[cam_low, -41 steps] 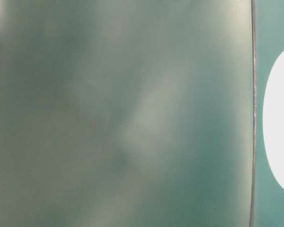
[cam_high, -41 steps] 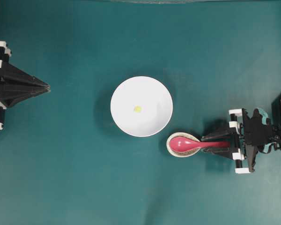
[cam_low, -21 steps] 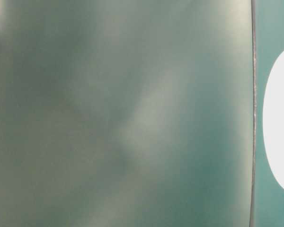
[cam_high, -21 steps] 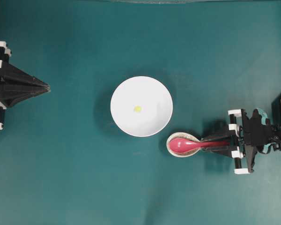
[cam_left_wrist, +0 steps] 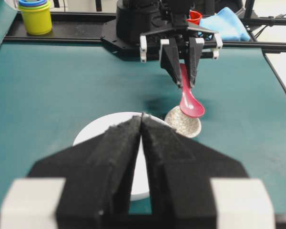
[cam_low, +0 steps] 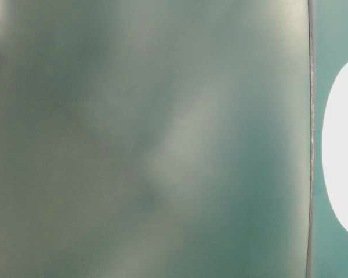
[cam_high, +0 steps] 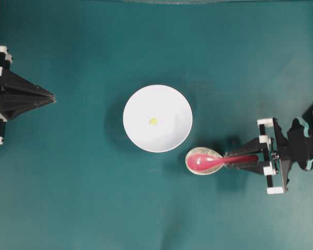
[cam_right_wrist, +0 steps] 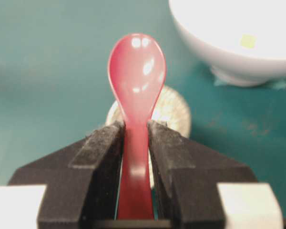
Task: Scoop the yellow hexagonal prism block from the bowl with a spoon using the right arm.
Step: 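Lift the pink spoon out of the rest and move it toward the bowl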
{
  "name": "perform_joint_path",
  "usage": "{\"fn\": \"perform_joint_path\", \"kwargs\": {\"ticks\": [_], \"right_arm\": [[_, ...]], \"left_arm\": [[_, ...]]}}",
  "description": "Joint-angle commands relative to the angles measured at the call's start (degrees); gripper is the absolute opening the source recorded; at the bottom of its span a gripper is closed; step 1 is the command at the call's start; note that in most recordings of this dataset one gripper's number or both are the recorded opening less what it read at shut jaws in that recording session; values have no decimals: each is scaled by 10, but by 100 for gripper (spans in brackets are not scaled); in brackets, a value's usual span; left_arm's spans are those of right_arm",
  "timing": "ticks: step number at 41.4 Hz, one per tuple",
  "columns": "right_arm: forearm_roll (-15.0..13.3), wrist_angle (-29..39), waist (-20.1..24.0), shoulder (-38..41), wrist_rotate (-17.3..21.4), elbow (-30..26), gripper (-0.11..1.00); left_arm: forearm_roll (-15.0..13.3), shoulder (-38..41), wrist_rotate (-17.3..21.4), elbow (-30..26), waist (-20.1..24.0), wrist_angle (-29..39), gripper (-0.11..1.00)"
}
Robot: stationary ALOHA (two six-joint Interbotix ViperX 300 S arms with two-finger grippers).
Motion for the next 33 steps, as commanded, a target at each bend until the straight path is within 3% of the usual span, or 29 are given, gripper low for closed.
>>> {"fn": "perform_joint_path", "kwargs": {"ticks": [1,10,19,33], "right_arm": [[1,45,-18,-50,-23,-12,25],[1,218,-88,-153,-98,-54,25],[1,360,-170,-219,-150,-110,25],[-1,535,-284,-235,-163,-193,25]], "left_arm": [[2,2,2,-13,-2,-3,11],[2,1,2,-13,-1,-3,11],[2,1,2,-13,-1,-3,11],[1,1,2,-13,-1,-3,11]]}}
